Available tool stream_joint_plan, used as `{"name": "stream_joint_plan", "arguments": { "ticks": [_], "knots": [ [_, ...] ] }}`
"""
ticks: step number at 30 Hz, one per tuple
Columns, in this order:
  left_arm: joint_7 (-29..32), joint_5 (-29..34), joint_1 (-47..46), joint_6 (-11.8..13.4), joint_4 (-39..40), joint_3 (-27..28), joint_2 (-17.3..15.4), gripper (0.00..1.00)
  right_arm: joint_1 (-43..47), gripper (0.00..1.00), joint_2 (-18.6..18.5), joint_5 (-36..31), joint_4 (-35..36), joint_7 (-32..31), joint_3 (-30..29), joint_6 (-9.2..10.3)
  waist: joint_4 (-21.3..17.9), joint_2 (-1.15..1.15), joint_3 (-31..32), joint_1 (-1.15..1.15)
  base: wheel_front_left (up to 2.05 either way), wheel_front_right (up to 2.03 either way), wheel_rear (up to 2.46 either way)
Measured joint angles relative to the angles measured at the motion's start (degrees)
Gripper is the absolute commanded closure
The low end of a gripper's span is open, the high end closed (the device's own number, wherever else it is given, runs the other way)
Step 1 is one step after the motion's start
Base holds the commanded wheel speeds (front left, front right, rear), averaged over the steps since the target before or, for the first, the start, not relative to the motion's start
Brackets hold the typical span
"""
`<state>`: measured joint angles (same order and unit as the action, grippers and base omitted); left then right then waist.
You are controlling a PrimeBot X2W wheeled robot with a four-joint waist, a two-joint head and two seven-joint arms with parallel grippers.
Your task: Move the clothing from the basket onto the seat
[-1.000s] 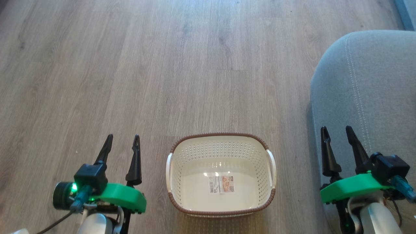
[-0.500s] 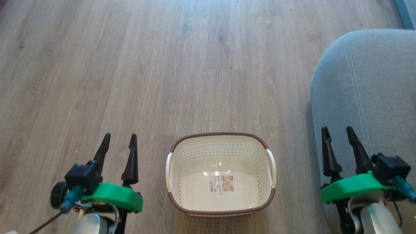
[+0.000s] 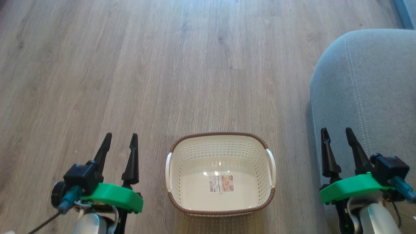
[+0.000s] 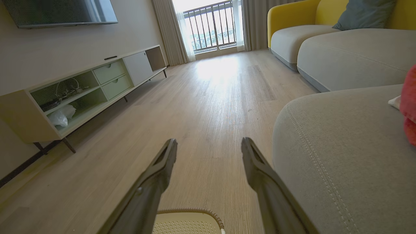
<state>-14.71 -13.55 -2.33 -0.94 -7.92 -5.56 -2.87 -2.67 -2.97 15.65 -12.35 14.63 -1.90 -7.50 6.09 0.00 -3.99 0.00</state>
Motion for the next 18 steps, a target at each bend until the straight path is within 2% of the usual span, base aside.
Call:
{"name": "stream_joint_plan", "arguments": {
  "ticks": [18],
  "knots": [
    [0.0,-0.6,0.0,-0.4,-0.2,0.0,0.0,0.00,-0.1,0.00,0.0,-0.1,-0.2,0.0,0.7,0.00,-0.9,0.00,-0.4,0.00,0.00,0.00,0.00]
  ]
}}
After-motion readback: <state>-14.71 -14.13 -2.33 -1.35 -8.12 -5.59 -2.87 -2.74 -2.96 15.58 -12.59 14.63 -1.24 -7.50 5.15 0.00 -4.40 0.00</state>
